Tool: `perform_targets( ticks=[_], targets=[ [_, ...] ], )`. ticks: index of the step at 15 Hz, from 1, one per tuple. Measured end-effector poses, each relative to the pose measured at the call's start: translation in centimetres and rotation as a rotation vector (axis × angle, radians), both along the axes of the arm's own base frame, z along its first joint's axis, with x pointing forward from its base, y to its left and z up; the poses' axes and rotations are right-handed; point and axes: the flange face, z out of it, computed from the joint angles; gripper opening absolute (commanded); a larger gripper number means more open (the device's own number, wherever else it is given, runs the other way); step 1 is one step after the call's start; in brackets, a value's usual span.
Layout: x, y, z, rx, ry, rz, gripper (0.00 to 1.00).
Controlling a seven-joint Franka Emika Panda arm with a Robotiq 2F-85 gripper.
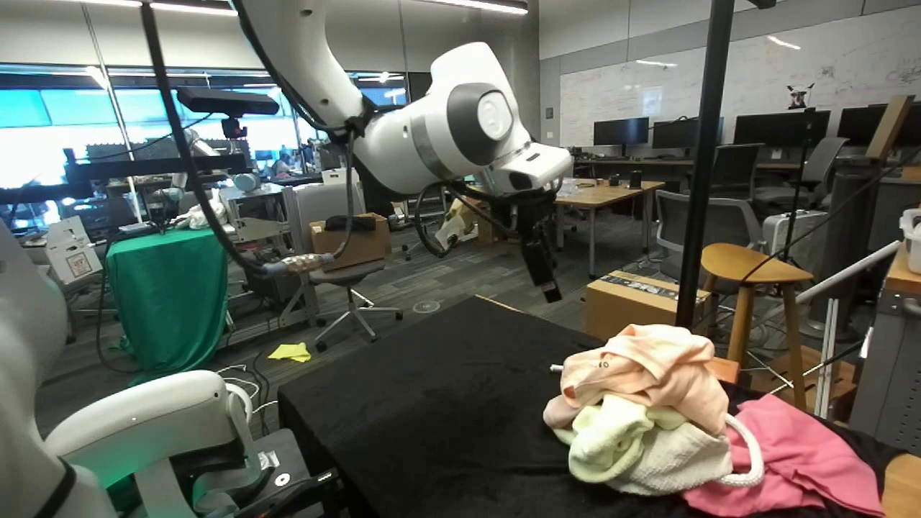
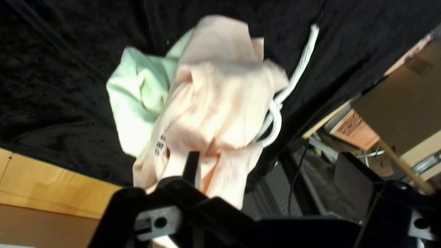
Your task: One by one, move every item on the table to the right back of the table.
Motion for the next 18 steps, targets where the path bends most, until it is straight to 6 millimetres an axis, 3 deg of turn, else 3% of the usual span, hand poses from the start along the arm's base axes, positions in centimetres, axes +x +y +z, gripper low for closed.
perform_targets(
  ticks=[3,6,12,18],
  targets=[
    [-4.0,4.0,-0.6,0.04,0.099,0.153,1.0],
    [-8.1,6.0,0.4,0.031,0.221,0.306,1.0],
    [-14.2,4.5,5.5,-0.1,0.414,0.567,1.0],
    [-16.8,2.4,10.1,-0.163,0.396,0.764,1.0]
  ],
)
